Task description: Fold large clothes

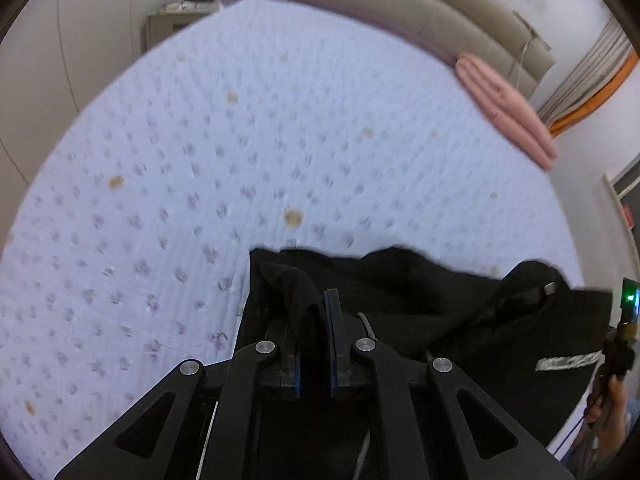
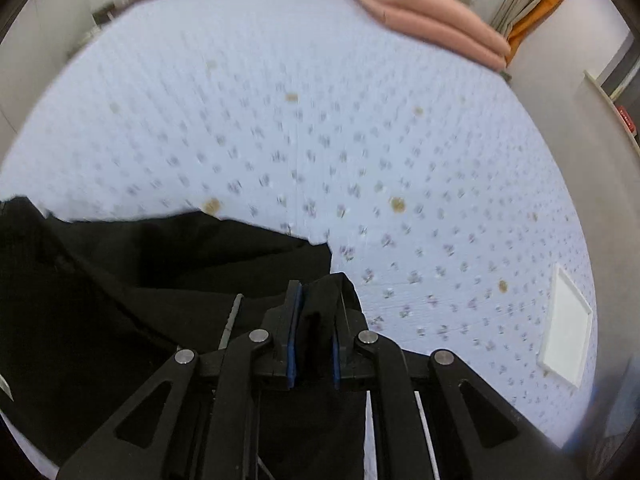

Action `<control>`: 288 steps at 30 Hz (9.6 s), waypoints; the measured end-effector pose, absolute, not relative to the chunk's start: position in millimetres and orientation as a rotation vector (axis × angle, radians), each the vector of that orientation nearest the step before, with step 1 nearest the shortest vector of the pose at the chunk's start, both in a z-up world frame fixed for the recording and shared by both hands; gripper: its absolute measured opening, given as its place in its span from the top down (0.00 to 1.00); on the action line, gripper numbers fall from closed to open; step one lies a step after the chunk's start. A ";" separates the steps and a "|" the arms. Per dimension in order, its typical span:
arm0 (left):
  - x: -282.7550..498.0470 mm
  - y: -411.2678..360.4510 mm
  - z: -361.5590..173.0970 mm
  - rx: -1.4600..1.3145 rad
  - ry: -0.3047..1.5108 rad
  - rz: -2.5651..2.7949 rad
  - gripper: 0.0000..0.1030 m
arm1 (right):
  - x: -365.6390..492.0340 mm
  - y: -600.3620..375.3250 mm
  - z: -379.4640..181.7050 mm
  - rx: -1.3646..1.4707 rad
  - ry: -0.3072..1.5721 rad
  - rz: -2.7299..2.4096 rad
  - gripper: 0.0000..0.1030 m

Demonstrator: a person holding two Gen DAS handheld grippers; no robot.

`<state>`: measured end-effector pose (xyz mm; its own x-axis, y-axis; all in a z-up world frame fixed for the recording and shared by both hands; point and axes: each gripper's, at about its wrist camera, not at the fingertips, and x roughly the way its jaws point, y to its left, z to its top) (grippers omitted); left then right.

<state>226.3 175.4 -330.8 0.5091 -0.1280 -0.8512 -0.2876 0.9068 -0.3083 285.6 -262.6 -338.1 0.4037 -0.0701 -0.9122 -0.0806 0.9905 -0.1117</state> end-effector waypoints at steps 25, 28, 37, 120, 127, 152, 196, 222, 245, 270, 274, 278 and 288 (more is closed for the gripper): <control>183.4 254.2 -250.5 -0.630 0.949 -0.231 0.76 | 266.5 -309.9 -280.2 0.072 1.142 0.052 0.47; 172.7 262.2 -244.3 -0.622 0.895 -0.201 0.74 | 269.0 -302.9 -290.0 0.056 1.143 0.095 0.47; 197.1 246.1 -309.5 -0.547 1.060 -0.117 0.74 | 310.3 -290.5 -340.5 0.028 1.171 0.203 0.44; 260.5 245.5 -352.6 -0.604 0.966 -0.023 0.93 | 336.7 -283.7 -324.7 -0.083 0.956 0.055 0.85; 268.8 249.8 -416.8 -0.654 1.105 0.031 0.78 | 368.2 -261.8 -437.1 -0.165 1.178 0.047 0.83; 167.9 153.8 -265.4 -0.362 0.962 0.058 0.71 | 216.3 -232.6 -293.5 0.063 1.084 0.262 0.49; 192.9 45.8 -352.1 -0.331 1.066 -0.001 0.72 | 280.3 -148.4 -364.8 0.086 1.210 0.298 0.38; 126.1 118.8 -304.3 -0.243 1.000 0.254 0.72 | 170.6 -232.4 -315.9 -0.082 1.112 0.130 0.36; 102.0 161.7 -299.0 -0.313 1.035 0.278 0.71 | 154.8 -299.6 -308.8 -0.094 1.099 0.035 0.31; 152.5 211.5 -382.3 -0.482 1.184 0.120 0.43 | 209.0 -315.0 -368.5 0.155 1.206 0.181 0.29; 152.0 227.9 -393.2 -0.569 1.164 0.119 0.34 | 217.0 -322.7 -372.5 0.229 1.208 0.204 0.28; 151.8 242.1 -405.3 -0.719 1.190 0.051 0.34 | 218.7 -320.8 -371.2 0.206 1.212 0.235 0.26; 147.9 247.7 -393.7 -0.804 1.185 -0.053 0.36 | 223.7 -331.3 -368.7 0.270 1.255 0.346 0.22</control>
<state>147.9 247.7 -393.7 0.4086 -0.4366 -0.8015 -0.3637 0.7276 -0.5817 223.7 -331.3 -368.7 0.2703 0.3985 -0.8764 -0.1070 0.9171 0.3841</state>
